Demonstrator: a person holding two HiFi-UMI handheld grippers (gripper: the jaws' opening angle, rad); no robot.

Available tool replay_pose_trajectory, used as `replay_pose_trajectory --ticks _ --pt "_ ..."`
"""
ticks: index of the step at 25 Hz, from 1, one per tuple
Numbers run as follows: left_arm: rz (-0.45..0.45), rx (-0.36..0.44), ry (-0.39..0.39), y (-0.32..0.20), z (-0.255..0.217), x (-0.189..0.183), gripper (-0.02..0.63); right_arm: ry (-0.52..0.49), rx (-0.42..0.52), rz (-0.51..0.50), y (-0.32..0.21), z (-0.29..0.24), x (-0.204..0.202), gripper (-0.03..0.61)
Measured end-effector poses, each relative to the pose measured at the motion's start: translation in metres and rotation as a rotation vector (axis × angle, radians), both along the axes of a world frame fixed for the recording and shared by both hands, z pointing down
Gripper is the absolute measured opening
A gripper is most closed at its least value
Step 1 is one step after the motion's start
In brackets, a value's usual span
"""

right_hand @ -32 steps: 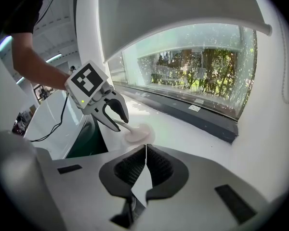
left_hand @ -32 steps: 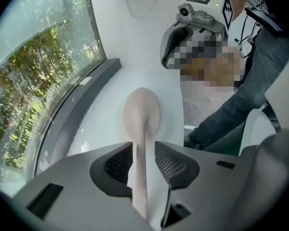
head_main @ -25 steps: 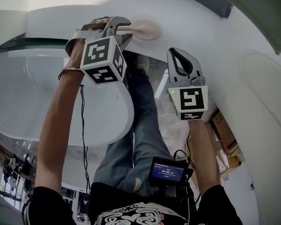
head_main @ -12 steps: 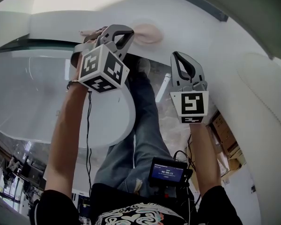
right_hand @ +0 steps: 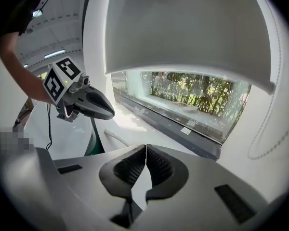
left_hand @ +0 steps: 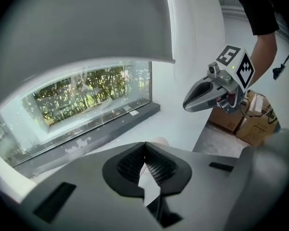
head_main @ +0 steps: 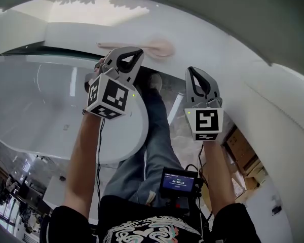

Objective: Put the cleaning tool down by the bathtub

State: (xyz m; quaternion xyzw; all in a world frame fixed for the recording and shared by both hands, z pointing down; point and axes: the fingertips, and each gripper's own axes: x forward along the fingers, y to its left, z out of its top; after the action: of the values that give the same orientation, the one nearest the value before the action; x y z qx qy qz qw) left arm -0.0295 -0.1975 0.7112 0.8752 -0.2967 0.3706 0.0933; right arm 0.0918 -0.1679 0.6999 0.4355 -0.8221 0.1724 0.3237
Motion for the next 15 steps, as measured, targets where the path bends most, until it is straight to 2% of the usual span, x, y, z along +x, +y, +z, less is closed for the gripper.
replay_pose_trajectory --ticks 11,15 --pt "-0.200 0.150 0.151 0.025 -0.130 -0.034 0.017 0.009 0.085 0.013 0.021 -0.114 -0.014 0.028" --pt "-0.257 0.231 0.189 0.033 -0.186 -0.048 0.017 0.017 0.150 0.067 0.029 -0.162 -0.008 0.028"
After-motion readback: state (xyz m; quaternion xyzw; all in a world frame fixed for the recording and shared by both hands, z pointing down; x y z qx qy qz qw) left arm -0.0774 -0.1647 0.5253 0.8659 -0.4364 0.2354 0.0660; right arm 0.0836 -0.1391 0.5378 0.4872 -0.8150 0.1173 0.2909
